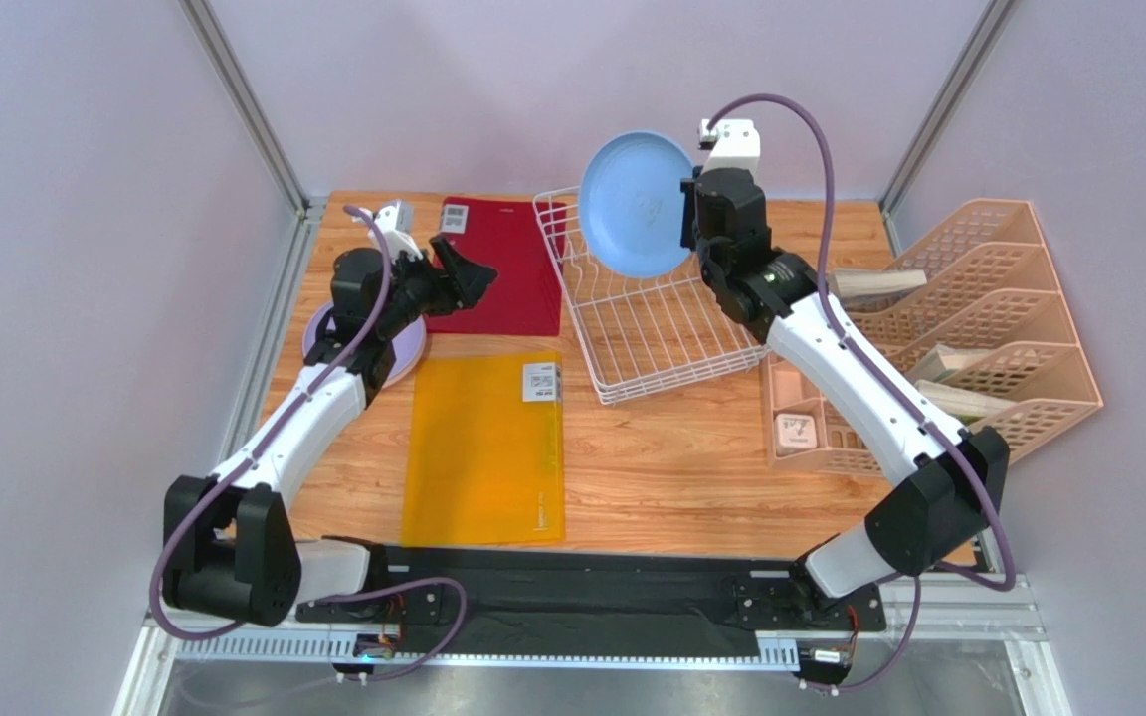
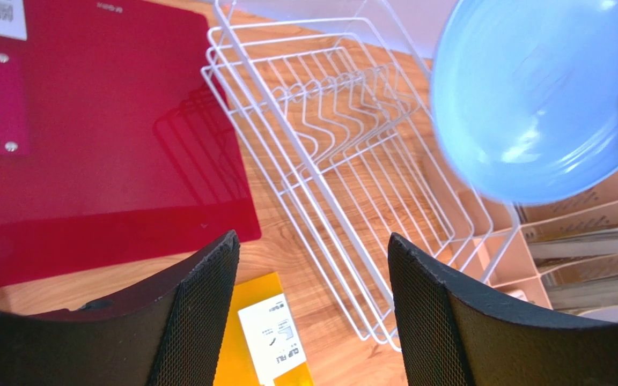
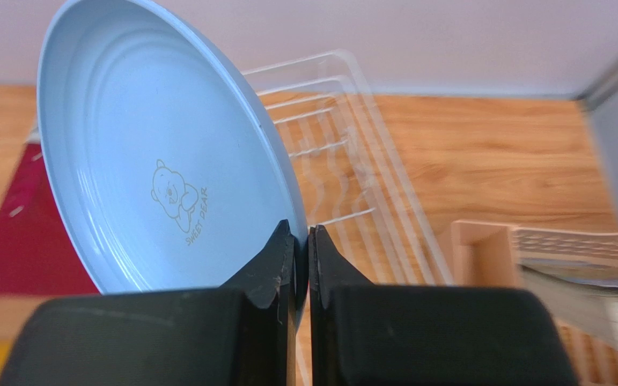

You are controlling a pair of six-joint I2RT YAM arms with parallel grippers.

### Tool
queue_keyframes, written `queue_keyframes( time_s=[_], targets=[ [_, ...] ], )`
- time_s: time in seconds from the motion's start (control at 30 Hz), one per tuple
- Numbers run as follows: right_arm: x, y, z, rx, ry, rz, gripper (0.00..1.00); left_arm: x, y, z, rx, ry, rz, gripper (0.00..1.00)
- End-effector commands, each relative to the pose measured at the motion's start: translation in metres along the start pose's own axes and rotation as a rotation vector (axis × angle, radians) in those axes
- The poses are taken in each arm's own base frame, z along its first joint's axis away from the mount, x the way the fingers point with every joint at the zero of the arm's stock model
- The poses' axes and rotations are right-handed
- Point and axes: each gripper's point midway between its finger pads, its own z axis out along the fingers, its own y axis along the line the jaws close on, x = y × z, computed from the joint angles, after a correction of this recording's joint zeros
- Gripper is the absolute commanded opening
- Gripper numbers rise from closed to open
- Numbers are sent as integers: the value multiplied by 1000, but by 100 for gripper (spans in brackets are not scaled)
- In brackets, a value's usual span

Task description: Unload the plates from the dish rack

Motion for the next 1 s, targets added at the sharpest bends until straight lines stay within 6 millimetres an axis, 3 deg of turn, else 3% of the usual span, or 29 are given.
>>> queue_keyframes(
  time_s=[0.0,0.3,0.6,0.67,0.8,0.87,0.97],
  targets=[
    [18,54,-25,-324,75,197,0,-6,-21,-12,85,-39,21,74],
    [48,100,-38,-556,175,295,0,-2,-31,-14,147,-70,1,74],
    [66,120,-40,-640,232,332,0,15,-33,6,145,-36,5,72],
    [73,124,-39,-653,247,337,0,19,-33,12,141,-28,12,58],
    [84,125,-37,-653,266,333,0,26,-22,18,94,2,10,0],
    [88,125,-36,-651,274,332,0,27,-18,17,69,1,20,0],
    [91,126,-32,-641,279,332,25,27,-5,12,-2,-4,42,0]
  ],
)
